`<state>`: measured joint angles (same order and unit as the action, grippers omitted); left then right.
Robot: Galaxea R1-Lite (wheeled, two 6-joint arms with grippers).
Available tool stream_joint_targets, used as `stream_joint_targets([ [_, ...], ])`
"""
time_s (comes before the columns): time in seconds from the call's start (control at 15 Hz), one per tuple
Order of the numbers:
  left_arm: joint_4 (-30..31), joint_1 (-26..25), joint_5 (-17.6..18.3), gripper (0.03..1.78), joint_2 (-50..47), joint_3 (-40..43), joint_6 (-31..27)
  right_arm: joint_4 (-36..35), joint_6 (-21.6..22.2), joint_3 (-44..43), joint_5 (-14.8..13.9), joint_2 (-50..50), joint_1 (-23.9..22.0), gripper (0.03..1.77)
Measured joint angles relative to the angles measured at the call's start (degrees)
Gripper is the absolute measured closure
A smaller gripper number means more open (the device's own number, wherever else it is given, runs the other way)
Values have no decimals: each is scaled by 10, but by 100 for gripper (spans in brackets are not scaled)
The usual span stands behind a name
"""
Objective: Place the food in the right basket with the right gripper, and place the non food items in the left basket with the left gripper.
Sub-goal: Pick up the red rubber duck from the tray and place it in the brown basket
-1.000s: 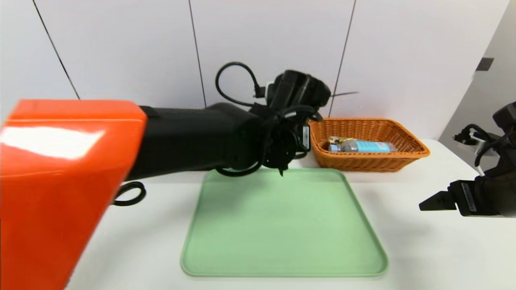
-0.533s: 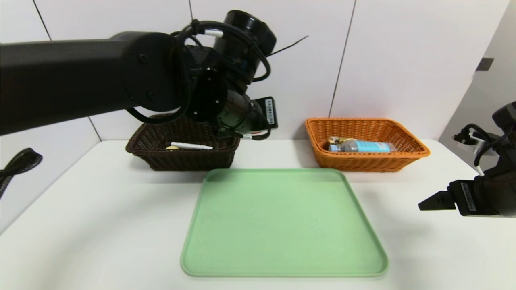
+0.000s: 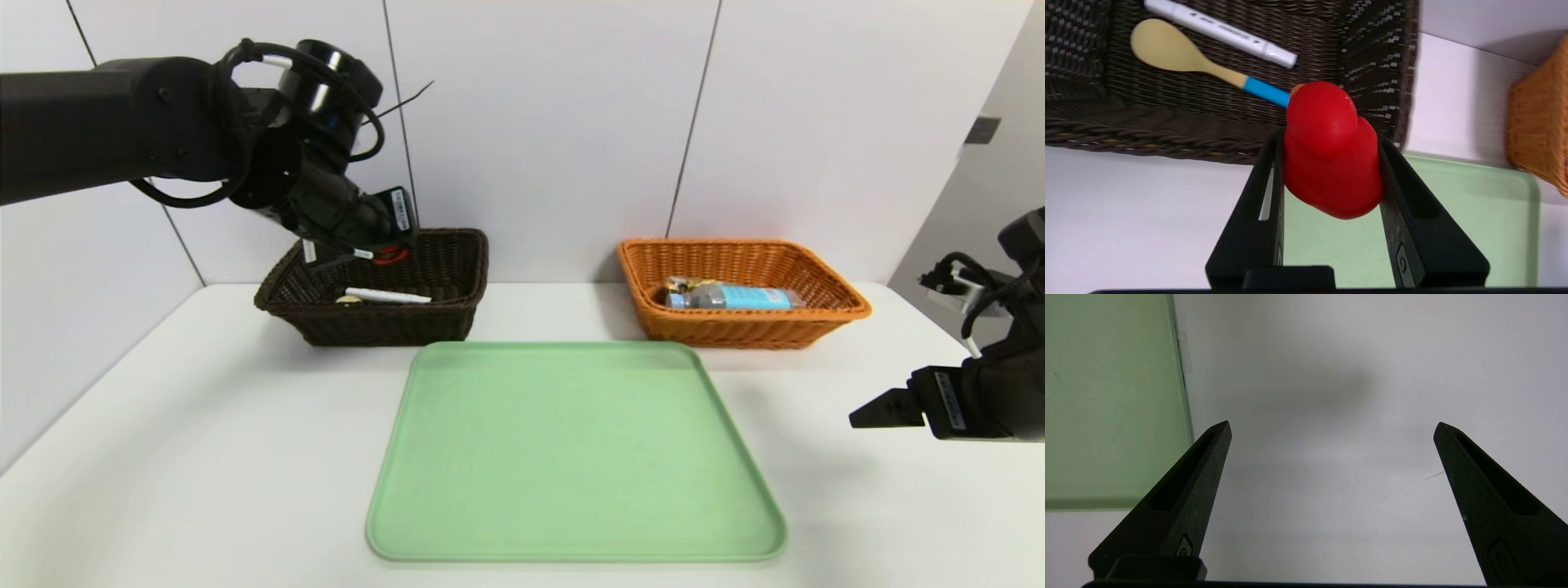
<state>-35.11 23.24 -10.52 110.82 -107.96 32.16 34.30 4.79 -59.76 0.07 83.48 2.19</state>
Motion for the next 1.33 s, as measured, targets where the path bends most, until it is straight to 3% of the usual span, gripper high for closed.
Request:
stream_joint_targets([
  [0.2,2,-53,41,114,7,8,-3,0,0,0,-1,1,1,9],
  [0.4,4,-88,45,114,31,7,-3,1,0,0,-1,1,2,9],
  [1.33,40,-128,50,114,153,-42,-32,0,0,0,-1,4,1,9],
])
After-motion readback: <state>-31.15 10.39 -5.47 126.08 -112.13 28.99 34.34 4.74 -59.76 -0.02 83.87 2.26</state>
